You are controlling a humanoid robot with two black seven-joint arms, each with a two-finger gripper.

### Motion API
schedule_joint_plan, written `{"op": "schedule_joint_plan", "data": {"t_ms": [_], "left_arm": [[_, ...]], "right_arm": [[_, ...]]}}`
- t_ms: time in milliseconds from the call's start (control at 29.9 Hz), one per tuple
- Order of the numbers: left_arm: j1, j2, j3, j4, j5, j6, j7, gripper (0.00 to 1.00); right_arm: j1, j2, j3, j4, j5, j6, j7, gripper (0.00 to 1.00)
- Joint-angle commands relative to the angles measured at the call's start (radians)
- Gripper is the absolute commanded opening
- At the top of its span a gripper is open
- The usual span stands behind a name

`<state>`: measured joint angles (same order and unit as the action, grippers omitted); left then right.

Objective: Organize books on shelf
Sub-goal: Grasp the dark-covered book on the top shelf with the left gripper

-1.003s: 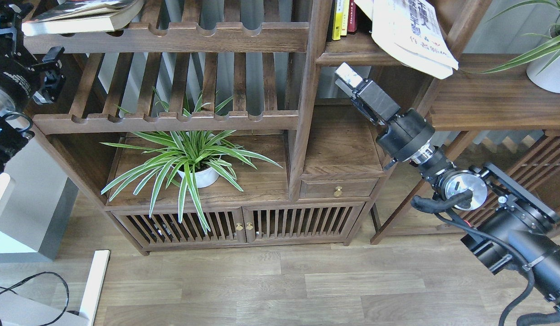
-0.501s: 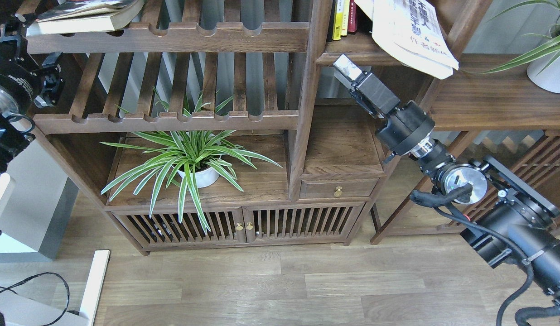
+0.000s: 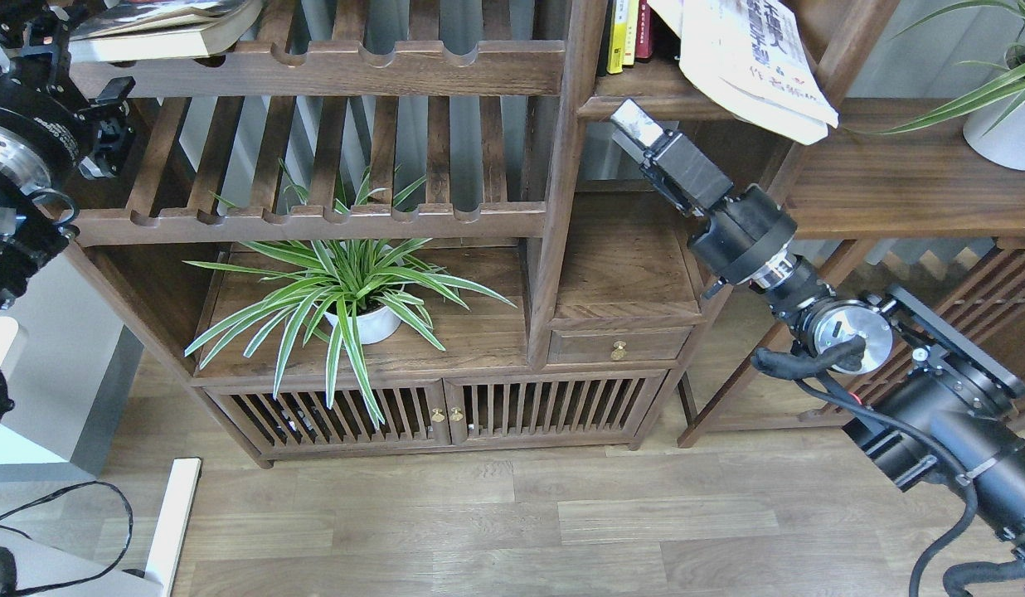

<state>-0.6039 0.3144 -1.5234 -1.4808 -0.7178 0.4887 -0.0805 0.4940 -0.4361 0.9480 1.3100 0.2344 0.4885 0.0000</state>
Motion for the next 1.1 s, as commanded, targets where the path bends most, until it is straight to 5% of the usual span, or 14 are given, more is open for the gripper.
{"op": "schedule_joint_plan", "data": {"t_ms": [0, 301, 702, 1070], "left_arm": [[0.001, 0.000, 0.000, 0.002, 0.000, 0.000, -0.002, 0.57], [0.003, 0.000, 0.000, 0.016, 0.000, 0.000, -0.004, 0.44], [0.010, 0.000, -0.008, 0.016, -0.002, 0.000, -0.016, 0.07], [0.013, -0.006, -0.006, -0.036, -0.003, -0.071, -0.018, 0.00]], "right_arm": [[0.000, 0.000, 0.000, 0.000, -0.001, 0.000, 0.000, 0.94], [0.001, 0.000, 0.000, 0.000, 0.000, 0.000, 0.000, 0.94], [0.003, 0.000, 0.000, 0.000, -0.001, 0.000, 0.000, 0.94], [0.009, 0.000, -0.002, -0.006, -0.001, 0.000, 0.000, 0.94]]}}
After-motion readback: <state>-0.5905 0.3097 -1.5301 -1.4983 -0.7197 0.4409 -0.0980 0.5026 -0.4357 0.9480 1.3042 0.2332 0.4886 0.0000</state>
